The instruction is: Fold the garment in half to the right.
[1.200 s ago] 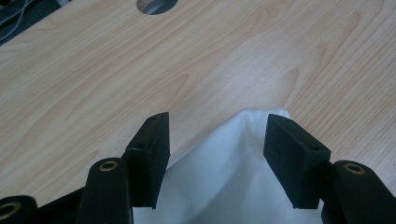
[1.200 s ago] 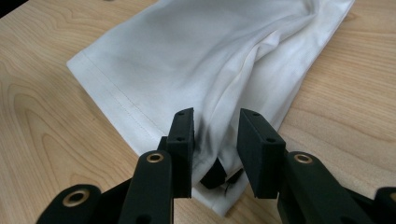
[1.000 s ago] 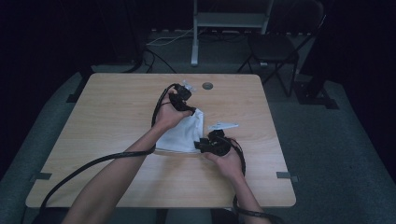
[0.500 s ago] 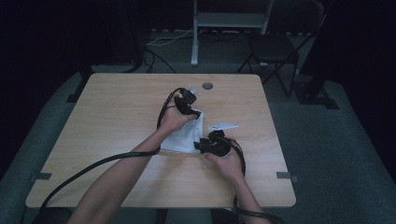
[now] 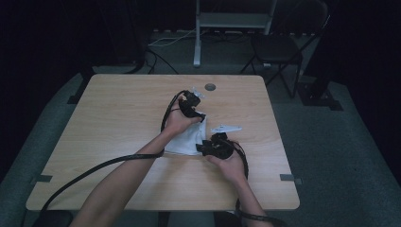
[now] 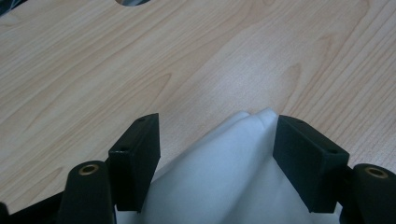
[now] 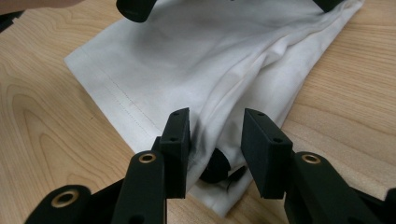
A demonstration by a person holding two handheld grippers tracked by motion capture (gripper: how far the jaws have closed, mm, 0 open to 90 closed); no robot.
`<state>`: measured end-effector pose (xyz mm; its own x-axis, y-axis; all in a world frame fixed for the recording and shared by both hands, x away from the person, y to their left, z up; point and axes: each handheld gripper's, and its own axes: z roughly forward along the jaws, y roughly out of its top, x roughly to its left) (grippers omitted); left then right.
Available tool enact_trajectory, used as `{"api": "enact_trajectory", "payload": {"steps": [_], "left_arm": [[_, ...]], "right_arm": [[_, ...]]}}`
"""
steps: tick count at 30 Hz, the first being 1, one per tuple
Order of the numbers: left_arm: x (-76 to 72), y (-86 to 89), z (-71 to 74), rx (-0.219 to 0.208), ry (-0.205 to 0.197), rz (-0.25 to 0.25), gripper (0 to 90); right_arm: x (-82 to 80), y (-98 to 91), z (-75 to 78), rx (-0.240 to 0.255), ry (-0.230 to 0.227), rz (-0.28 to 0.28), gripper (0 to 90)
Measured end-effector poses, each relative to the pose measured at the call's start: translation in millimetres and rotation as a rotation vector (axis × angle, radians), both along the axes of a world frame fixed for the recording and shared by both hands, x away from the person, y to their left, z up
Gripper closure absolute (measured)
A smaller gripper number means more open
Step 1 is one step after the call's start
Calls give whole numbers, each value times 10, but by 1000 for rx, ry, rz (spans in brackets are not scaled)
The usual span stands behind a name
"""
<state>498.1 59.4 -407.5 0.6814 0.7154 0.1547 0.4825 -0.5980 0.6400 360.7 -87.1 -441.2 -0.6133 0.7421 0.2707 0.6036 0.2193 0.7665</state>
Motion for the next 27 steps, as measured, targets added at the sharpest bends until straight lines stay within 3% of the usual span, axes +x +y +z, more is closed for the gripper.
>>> {"api": "enact_trajectory", "payload": {"steps": [7,11,14,20,27], "left_arm": [[-70,160,194,20,-23,3,308],[-131,366,298,-8,-20,21,301],[-196,540,334,-2,-27,28,301],[-350,794,320,-12,-30,36,301],[-535,1081,207,-19,-29,66,301]], "right_arm": [[-3,-7,-7,10,5,-8,620],[-3,-6,-6,10,7,-10,612],[-3,-4,-11,16,6,-13,607],[-15,6,-11,12,2,-15,596],[-10,-1,-15,23,5,-21,592]]}}
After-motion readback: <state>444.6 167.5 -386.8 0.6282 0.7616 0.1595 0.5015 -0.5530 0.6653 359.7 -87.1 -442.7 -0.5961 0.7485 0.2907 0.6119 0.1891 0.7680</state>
